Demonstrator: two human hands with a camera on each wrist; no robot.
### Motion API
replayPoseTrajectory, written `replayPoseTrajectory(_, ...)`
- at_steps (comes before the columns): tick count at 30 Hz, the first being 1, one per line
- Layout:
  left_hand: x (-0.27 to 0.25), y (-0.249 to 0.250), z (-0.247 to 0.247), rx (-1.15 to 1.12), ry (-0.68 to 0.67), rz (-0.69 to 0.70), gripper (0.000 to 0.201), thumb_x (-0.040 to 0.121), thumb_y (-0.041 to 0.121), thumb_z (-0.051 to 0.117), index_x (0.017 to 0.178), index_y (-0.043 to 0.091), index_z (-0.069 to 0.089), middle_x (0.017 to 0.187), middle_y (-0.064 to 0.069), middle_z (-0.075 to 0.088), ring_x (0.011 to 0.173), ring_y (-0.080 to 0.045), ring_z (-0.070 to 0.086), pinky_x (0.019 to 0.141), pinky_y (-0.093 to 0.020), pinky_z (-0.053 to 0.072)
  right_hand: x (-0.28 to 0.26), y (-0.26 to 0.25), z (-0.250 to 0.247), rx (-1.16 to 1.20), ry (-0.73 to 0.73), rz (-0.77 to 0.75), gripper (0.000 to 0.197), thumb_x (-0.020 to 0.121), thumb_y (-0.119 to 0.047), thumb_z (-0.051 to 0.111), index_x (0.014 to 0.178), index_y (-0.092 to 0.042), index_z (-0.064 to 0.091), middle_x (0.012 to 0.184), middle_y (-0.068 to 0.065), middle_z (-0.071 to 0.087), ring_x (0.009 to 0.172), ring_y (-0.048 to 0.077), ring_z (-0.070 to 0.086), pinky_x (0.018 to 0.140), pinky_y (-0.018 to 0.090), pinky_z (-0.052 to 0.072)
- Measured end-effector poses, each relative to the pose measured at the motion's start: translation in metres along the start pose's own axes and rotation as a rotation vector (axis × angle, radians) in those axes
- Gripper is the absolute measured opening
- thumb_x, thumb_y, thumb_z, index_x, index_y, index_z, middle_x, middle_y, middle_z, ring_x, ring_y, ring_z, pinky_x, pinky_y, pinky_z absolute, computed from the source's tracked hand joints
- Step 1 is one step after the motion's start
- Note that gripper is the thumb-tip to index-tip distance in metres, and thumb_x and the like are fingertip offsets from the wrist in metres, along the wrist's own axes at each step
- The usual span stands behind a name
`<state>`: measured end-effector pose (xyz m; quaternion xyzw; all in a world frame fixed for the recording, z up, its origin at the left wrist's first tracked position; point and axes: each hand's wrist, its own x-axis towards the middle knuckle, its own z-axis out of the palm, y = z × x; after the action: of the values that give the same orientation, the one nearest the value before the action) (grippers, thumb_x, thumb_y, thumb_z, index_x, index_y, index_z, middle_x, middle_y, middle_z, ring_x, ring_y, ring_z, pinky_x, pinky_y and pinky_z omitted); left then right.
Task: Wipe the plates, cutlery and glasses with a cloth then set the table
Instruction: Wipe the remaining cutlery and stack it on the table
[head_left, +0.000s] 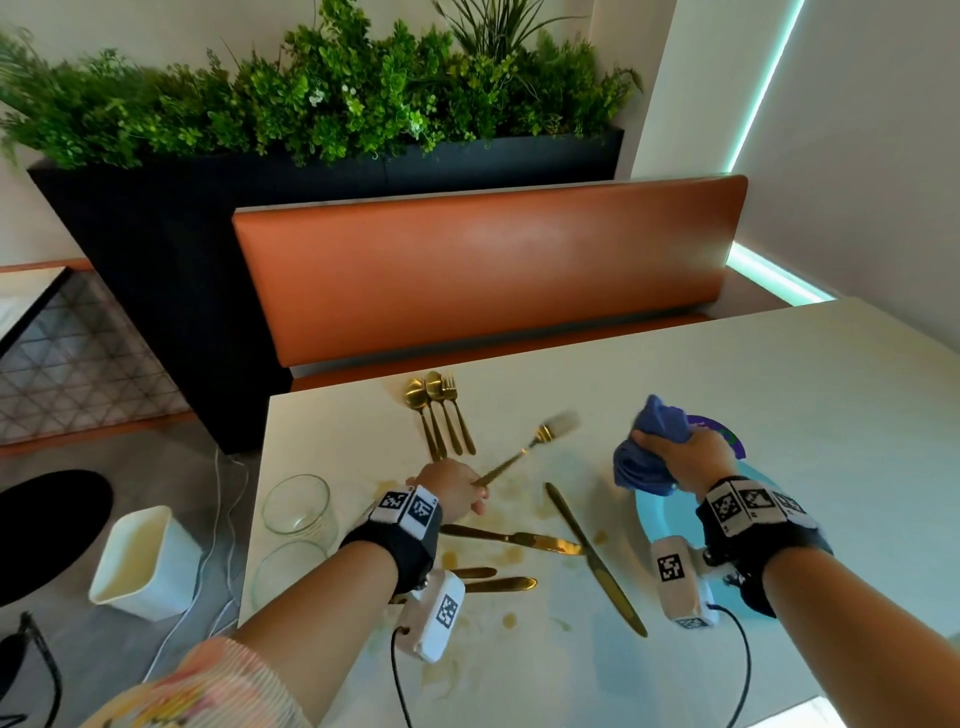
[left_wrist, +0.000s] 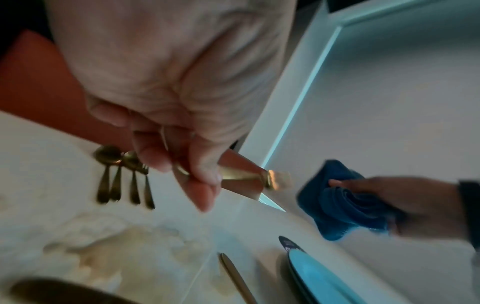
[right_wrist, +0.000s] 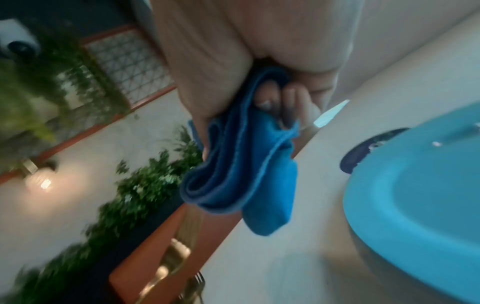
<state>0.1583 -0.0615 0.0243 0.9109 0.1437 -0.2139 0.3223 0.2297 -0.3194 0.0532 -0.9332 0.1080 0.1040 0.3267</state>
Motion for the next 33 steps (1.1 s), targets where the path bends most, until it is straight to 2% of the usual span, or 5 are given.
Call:
replayPoseTrajectory(4,-0.010,0.013,0.013,-0.497,-0.009,-0.086,0.022,0.096,0.022,0.052,0.110,0.013,0.068,0.098,0.005,0.072,0.075,-0.005,0.050,0.075,-0.021,0.040,-0.013,0.007,0.029,0.659,-0.207,0.211,0.045,0.082,-0.042,0.066,0.105,-0.005,0.058,0.089,0.011,0.061,0.067,0.021,0.057,0.062,0.031,0.048)
replayPoseTrajectory(15,-0.030,0.053,0.055,-0.669,-0.084,-0.059,0.015,0.095,0.007,0.049,0.094,0.010,0.063,0.068,0.003,0.060,0.041,0.002,0.053,0.044,-0.010,0.036,-0.029,-0.029,0.070,0.652,-0.236,0.124,0.043,0.076,-0.035,0.074,0.101,-0.002,0.063,0.101,0.021,0.068,0.092,0.037,0.066,0.085,0.048,0.055)
replayPoseTrajectory(23,-0.031,0.041,0.046,-0.407,-0.140,-0.097,0.020,0.090,0.027,0.057,0.085,0.009,0.064,0.075,0.001,0.063,0.055,-0.010,0.047,0.057,-0.017,0.040,-0.037,-0.027,0.077,0.292,-0.257,-0.040,0.031,0.082,-0.035,0.068,0.079,-0.006,0.059,0.087,0.017,0.065,0.081,0.032,0.063,0.075,0.039,0.052)
replayPoseTrajectory(29,-0.010,0.033,0.014,-0.331,0.083,-0.015,0.017,0.093,0.023,0.053,0.101,0.015,0.066,0.112,-0.009,0.065,0.115,-0.027,0.056,0.095,-0.029,0.043,-0.027,-0.023,0.074,0.154,-0.367,-0.059,0.041,0.078,-0.026,0.073,0.107,0.001,0.062,0.092,0.010,0.062,0.083,0.024,0.058,0.072,0.029,0.045)
replayPoseTrajectory(33,0.006,0.043,0.014,-0.545,0.072,-0.004,0.012,0.093,0.027,0.054,0.089,0.021,0.063,0.106,-0.006,0.067,0.099,-0.023,0.059,0.093,-0.033,0.047,-0.026,-0.034,0.086,0.146,-0.455,-0.076,0.041,0.076,-0.021,0.075,0.107,0.002,0.064,0.099,0.016,0.065,0.087,0.023,0.059,0.082,0.034,0.050)
